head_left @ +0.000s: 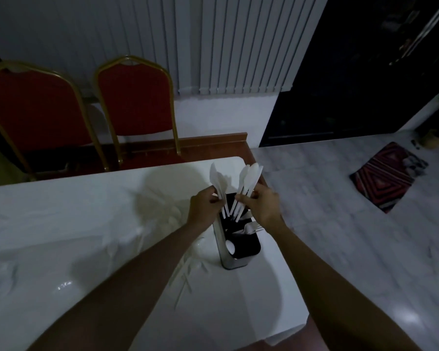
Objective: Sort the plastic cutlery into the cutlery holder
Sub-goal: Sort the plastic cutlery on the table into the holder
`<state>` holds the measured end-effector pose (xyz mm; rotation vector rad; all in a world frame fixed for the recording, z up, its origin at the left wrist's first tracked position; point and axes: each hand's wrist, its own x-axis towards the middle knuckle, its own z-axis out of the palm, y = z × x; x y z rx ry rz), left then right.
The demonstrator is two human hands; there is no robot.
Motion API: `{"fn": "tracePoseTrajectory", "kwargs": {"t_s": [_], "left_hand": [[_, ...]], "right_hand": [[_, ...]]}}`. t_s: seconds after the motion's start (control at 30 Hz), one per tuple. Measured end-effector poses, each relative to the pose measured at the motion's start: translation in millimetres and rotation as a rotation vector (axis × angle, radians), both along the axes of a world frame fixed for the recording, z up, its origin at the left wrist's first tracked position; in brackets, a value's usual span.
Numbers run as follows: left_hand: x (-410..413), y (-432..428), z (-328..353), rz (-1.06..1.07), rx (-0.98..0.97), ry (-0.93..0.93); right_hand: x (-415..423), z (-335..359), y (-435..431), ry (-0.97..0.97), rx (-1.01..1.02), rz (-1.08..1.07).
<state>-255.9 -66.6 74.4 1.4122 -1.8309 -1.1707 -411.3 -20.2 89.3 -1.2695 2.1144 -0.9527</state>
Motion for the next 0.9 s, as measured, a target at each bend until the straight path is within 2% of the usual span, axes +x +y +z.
{"fn": "tracePoseTrajectory", "kwargs": {"t_s": [0.2,0.4,0.53,0.67,0.8,0.9], "left_hand": [[-14,3,-15,-0.040,-0.090,-0.085],[-15,5,-28,-0.045,-0.129,-0.101],[-11,10,-32,-0.019,-0.134,-0.050],[2,15,-30,-0.087,-0.174,0.010],[8,16,-29,-0.131,-0.185,-0.035],[13,18,-28,-0.179,-0.184,-0.079]], "right_hand": [[-8,-8,-14,0.028,0.061,0.184],[-13,-17,-14,0.062,0.161,0.236],[-14,-15,-11,0.119,0.224,0.267],[-15,-7,-9,0.120,0.212,0.372],[-19,-1,-6,0.191,0.189,0.434],[-18,0,-2,0.150,0.170,0.423]]}}
